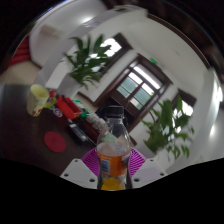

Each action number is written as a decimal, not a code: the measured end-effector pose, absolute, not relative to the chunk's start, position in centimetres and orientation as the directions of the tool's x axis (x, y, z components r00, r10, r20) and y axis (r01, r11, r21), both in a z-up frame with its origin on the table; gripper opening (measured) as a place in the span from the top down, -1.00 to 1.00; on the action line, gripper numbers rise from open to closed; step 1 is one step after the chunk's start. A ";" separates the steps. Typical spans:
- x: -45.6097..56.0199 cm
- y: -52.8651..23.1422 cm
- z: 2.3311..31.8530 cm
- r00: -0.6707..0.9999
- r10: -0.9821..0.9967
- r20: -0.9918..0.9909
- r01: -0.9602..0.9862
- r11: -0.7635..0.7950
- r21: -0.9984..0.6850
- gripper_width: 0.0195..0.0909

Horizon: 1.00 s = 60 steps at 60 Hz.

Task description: Pour water

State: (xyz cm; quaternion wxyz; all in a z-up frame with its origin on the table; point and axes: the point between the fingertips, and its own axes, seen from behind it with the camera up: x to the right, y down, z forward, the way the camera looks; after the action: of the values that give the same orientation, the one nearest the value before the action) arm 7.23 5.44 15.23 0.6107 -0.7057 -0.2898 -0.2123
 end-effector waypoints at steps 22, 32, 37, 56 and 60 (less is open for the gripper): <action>-8.1 9.8 16.0 0.075 0.167 0.983 0.992 0.085 -0.091 0.61; -11.6 10.8 15.8 -0.201 0.114 0.973 0.976 0.114 0.188 0.61; -12.5 11.5 15.6 -0.346 0.077 0.935 0.934 0.121 0.336 0.62; -15.1 12.4 15.4 -0.568 0.002 0.823 0.817 0.127 0.563 0.60; -15.2 12.2 15.5 -0.526 0.012 0.851 0.845 0.128 0.520 0.61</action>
State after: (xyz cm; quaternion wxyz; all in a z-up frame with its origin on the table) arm -15.22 12.20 15.46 0.3624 -0.3254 -0.6579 -0.5745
